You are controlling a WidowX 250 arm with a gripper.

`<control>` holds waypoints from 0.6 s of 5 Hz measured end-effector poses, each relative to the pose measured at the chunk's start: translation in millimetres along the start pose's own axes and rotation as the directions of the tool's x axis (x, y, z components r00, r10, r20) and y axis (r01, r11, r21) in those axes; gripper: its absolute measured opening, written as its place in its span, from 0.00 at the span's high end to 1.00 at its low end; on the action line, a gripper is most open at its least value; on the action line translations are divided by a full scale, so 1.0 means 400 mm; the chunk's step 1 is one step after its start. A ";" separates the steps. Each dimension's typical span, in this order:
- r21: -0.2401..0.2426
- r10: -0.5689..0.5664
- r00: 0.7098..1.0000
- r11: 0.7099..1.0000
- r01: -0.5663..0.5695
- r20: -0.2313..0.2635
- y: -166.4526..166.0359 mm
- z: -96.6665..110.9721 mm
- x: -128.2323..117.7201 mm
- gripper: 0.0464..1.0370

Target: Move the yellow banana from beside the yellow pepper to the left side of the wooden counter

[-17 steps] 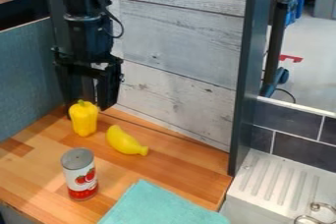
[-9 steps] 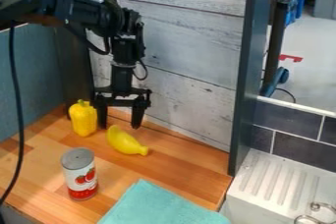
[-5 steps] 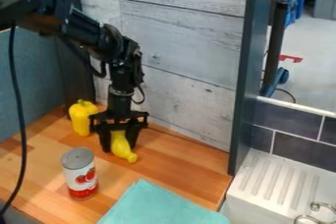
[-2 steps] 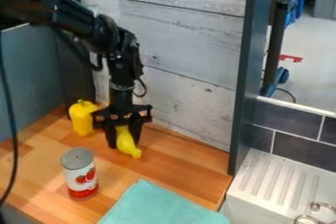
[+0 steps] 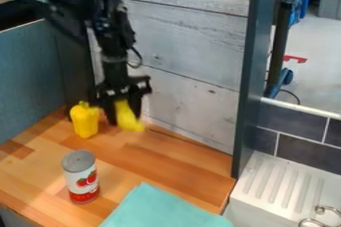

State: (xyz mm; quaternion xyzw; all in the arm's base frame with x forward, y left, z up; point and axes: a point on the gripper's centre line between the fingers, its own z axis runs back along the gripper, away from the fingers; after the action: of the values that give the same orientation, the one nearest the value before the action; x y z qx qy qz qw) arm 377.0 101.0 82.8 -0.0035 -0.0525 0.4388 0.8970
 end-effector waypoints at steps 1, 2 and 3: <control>0.148 0.036 0.999 0.988 -0.037 0.008 0.096 0.066 0.000 0.45; 0.206 0.048 0.998 0.978 -0.040 -0.032 0.194 0.107 0.018 0.45; 0.236 0.077 0.995 0.970 -0.060 -0.064 0.296 0.147 0.062 0.45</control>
State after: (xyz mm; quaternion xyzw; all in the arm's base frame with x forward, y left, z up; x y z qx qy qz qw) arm 293.1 191.2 137.3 0.0842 0.0324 0.4723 0.8768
